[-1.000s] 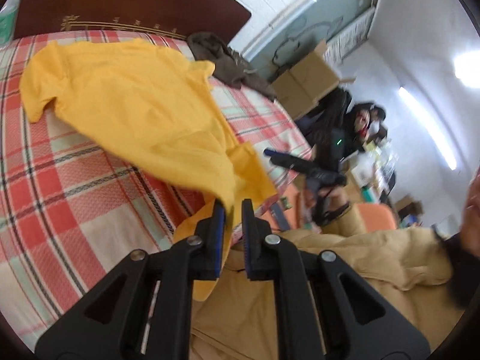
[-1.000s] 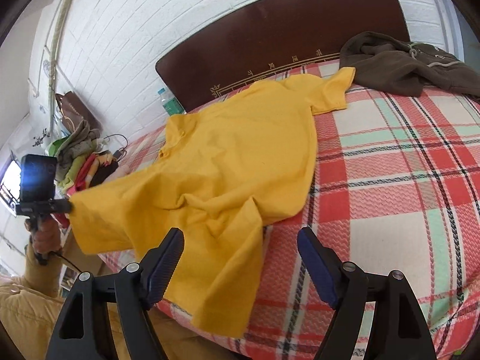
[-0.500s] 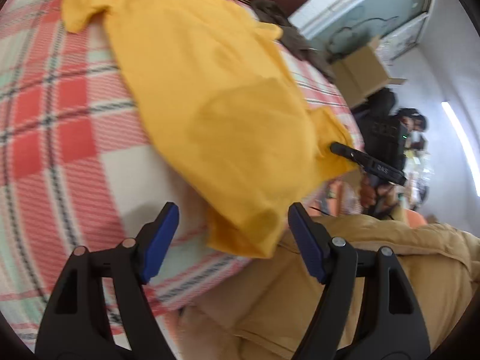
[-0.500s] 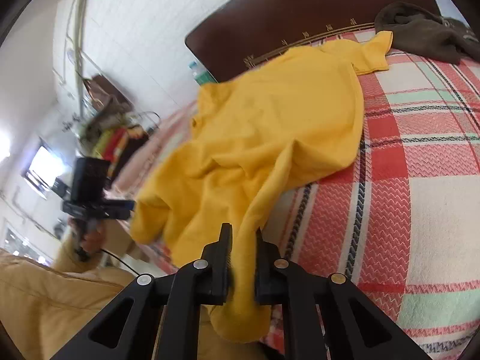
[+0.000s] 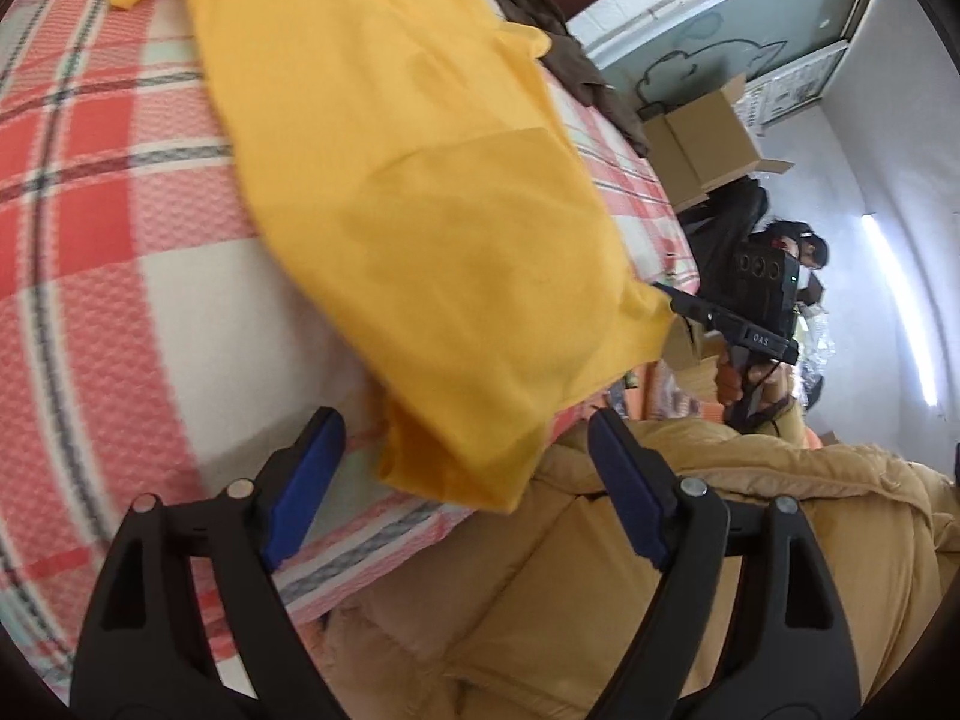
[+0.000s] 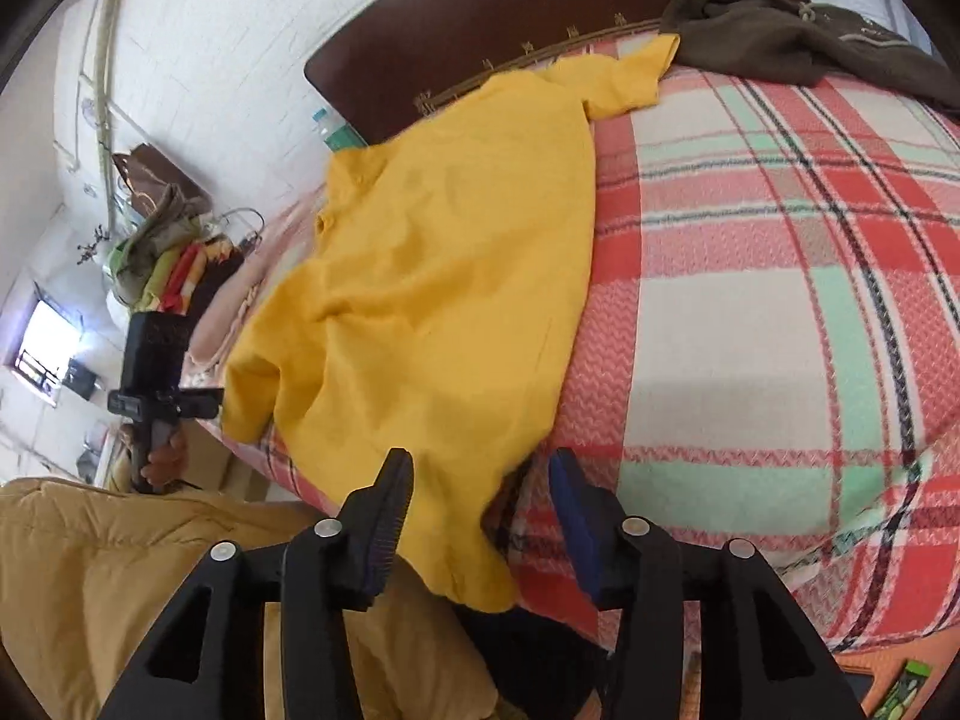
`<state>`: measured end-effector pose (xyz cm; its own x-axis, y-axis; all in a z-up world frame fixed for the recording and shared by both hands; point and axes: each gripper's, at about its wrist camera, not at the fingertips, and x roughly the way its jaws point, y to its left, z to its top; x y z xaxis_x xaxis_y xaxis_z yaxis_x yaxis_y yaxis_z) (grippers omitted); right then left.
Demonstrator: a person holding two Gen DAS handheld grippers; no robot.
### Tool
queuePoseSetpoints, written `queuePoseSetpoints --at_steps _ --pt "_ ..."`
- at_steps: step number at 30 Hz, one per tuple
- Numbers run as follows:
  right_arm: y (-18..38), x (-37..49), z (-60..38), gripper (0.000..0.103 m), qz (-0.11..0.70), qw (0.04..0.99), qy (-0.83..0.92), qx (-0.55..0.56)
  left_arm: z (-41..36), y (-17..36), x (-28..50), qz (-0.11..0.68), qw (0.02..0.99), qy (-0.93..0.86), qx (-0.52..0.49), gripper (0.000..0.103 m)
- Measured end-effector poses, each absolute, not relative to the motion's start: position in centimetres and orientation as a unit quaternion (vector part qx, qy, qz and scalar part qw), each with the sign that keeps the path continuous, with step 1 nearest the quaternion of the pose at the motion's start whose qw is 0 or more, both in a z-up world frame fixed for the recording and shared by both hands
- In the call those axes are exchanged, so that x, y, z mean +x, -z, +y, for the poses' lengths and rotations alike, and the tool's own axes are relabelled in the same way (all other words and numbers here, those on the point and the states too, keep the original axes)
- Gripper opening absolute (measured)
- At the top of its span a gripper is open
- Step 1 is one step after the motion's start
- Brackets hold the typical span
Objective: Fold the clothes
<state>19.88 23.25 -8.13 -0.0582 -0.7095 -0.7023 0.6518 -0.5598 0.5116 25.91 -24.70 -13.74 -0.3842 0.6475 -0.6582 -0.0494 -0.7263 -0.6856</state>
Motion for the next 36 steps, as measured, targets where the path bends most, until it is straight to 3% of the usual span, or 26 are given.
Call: queuePoseSetpoints --at_steps 2,4,5,11,13,19,20,21,23,29,34,36 --pt "7.3 19.3 23.4 0.053 -0.037 0.466 0.738 0.487 -24.3 13.8 24.9 -0.307 0.225 -0.779 -0.499 0.083" --pt "6.8 18.4 23.2 0.062 -0.046 0.464 0.744 0.478 -24.1 13.8 23.8 -0.319 0.222 -0.78 -0.49 0.045" --pt "6.7 18.2 23.0 0.062 -0.048 0.464 0.745 0.478 -24.4 13.6 23.5 -0.329 0.215 -0.779 -0.488 0.012" --pt "7.2 17.2 20.7 0.067 -0.05 0.467 0.741 0.48 -29.7 11.6 25.1 -0.416 0.166 -0.764 -0.465 0.01" --pt "7.6 16.5 19.9 0.068 -0.053 0.466 0.739 0.484 -31.4 11.0 26.2 -0.44 0.157 -0.755 -0.461 0.01" --pt "8.1 14.4 17.0 0.069 -0.036 0.475 0.732 0.486 -32.8 9.6 27.5 -0.303 -0.001 -0.805 -0.511 0.011" --pt "8.0 13.9 16.4 0.069 -0.029 0.477 0.733 0.484 -33.2 8.9 27.3 -0.293 -0.003 -0.817 -0.496 0.02" --pt "7.8 13.4 15.8 0.071 -0.02 0.477 0.736 0.48 -33.5 8.1 26.7 -0.278 -0.014 -0.832 -0.48 0.047" --pt "7.2 11.8 14.4 0.073 -0.008 0.473 0.745 0.47 -33.9 6.3 25.1 -0.232 -0.057 -0.862 -0.447 0.081" --pt "5.2 6.2 9.4 0.077 0.049 0.45 0.777 0.436 -35.4 5.0 15.7 -0.071 -0.104 -0.901 -0.415 0.082" --pt "3.8 1.0 3.7 0.081 0.123 0.433 0.805 0.387 -37.5 5.9 7.0 0.013 -0.139 -0.892 -0.43 0.082" --pt "3.7 -1.3 1.6 0.082 0.137 0.431 0.807 0.378 -38.2 6.6 4.4 0.012 -0.127 -0.886 -0.446 0.082"
